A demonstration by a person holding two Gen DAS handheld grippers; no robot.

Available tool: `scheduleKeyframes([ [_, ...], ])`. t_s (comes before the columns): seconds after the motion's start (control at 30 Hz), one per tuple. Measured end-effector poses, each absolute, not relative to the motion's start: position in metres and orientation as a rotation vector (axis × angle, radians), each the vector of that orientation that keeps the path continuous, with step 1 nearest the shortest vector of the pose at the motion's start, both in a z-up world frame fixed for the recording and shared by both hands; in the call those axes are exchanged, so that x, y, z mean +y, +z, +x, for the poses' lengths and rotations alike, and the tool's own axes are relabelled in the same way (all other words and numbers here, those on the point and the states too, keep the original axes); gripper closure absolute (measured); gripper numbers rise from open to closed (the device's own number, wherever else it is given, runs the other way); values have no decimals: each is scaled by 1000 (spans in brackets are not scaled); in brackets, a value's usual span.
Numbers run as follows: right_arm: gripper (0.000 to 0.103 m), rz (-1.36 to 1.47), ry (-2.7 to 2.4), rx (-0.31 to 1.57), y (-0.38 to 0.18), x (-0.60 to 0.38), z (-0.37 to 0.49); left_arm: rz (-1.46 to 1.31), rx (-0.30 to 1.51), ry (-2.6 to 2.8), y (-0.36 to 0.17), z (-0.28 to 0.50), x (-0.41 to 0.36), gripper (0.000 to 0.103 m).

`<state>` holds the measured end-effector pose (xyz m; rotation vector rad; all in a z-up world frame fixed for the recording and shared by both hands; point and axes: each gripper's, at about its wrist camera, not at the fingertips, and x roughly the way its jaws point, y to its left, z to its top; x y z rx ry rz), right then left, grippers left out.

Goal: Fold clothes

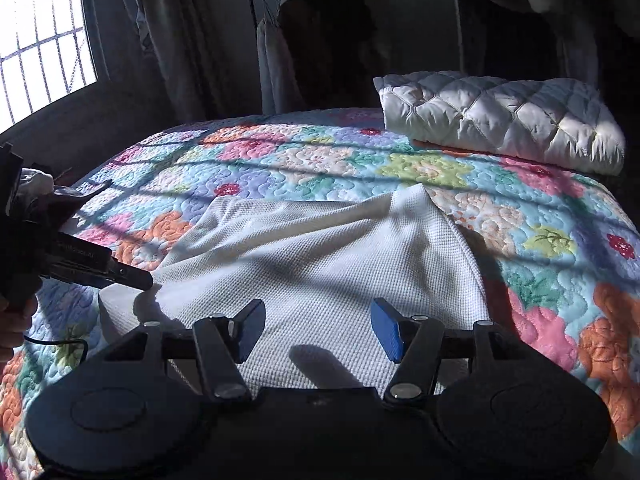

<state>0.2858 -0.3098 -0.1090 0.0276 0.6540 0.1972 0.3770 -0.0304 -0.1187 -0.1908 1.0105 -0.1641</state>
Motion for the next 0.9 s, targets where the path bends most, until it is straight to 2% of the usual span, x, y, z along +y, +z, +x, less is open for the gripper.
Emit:
scheduleKeyframes([
  [0.1, 41, 172, 97, 710, -151, -336, 255, -169, 962, -191, -128, 351, -34, 34],
  [0.2, 47, 201, 66, 694, -162, -346, 232, -189, 956, -176, -130, 342, -32, 33],
  [0.27, 46, 210, 47, 708, -159, -346, 225, -224, 964, -159, -130, 337, -28, 32],
  [0.37, 43, 358, 14, 733, -155, -355, 217, -328, 990, -135, -127, 328, -16, 32],
  [0.47, 39, 568, -3, 741, -162, -361, 208, -576, 1060, -171, -138, 320, -3, 32],
  [0.67, 34, 1026, -3, 678, -184, -366, 188, -809, 1000, -199, -147, 309, -8, 31],
  [0.9, 31, 1346, -80, 556, -212, -367, 224, -999, 958, -118, -172, 334, -2, 34],
])
